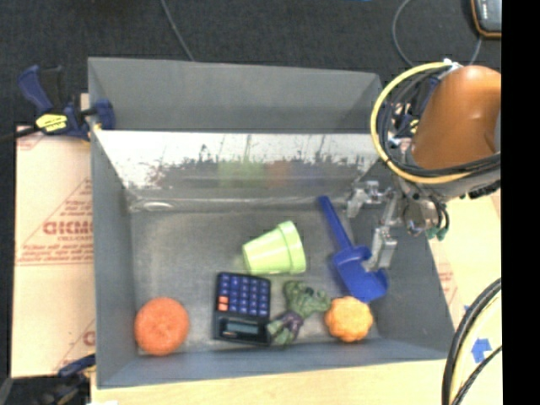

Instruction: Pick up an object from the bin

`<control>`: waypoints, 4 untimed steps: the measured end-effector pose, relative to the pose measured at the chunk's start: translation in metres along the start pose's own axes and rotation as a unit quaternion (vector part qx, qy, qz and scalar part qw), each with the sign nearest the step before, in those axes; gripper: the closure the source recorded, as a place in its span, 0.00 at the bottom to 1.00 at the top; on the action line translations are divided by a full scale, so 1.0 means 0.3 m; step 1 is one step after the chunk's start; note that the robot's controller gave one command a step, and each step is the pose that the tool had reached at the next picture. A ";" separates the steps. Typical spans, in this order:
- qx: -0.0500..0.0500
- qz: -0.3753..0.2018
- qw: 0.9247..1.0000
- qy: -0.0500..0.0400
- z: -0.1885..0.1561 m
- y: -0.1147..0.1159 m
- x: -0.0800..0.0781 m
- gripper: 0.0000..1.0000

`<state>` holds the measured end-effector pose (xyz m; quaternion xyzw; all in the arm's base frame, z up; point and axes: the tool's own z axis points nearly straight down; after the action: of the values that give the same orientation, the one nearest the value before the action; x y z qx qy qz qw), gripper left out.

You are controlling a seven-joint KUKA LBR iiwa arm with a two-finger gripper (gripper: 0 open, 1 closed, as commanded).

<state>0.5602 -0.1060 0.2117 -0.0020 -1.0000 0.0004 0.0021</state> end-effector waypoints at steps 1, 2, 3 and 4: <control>0.001 -0.002 1.000 -0.004 -0.015 0.001 -0.005 0.00; 0.001 -0.029 1.000 -0.007 0.399 0.260 -0.183 0.00; 0.001 0.044 0.999 -0.010 0.215 0.360 -0.114 0.00; 0.001 -0.008 1.000 -0.007 0.377 0.442 -0.063 0.00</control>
Offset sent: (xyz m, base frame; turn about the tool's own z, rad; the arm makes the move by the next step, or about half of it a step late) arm 0.0591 0.0908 -0.1417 -0.0663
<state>0.5790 0.0263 0.0983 0.0055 -1.0000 0.0011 -0.0047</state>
